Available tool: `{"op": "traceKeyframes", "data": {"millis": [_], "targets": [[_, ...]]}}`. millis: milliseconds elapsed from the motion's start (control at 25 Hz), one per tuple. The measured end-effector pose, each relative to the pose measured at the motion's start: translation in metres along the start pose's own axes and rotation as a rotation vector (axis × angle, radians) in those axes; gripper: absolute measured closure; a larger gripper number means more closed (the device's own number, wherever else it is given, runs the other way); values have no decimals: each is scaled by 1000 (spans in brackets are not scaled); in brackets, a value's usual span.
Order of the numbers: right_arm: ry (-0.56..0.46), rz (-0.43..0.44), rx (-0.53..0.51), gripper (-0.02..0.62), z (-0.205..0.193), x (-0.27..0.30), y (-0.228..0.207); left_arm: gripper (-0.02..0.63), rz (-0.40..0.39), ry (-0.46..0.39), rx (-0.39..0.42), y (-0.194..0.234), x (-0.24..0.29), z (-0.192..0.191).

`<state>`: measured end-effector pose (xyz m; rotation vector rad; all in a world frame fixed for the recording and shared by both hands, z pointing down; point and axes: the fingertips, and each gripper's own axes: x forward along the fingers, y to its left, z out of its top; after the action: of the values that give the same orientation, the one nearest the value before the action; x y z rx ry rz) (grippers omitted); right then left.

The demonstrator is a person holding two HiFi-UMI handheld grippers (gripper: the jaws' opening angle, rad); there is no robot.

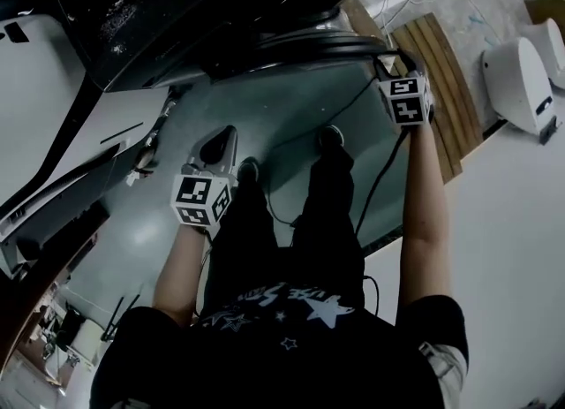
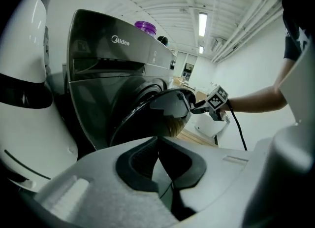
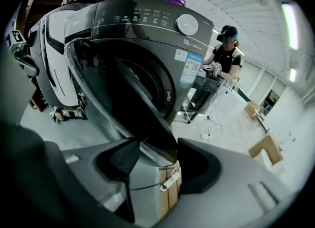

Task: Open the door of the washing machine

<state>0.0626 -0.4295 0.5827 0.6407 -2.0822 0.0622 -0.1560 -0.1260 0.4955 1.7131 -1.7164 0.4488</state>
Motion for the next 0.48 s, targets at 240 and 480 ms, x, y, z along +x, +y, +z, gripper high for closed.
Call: {"op": "traceKeyframes", "data": {"millis": [240,480], "targets": [[48,-113,146,356,-55,-44,36,595,-88,-4,64,22,-20,-13],[77,-227,304,356,-102,-90,88,595,-219,7,187,22,-40,-28]]}}
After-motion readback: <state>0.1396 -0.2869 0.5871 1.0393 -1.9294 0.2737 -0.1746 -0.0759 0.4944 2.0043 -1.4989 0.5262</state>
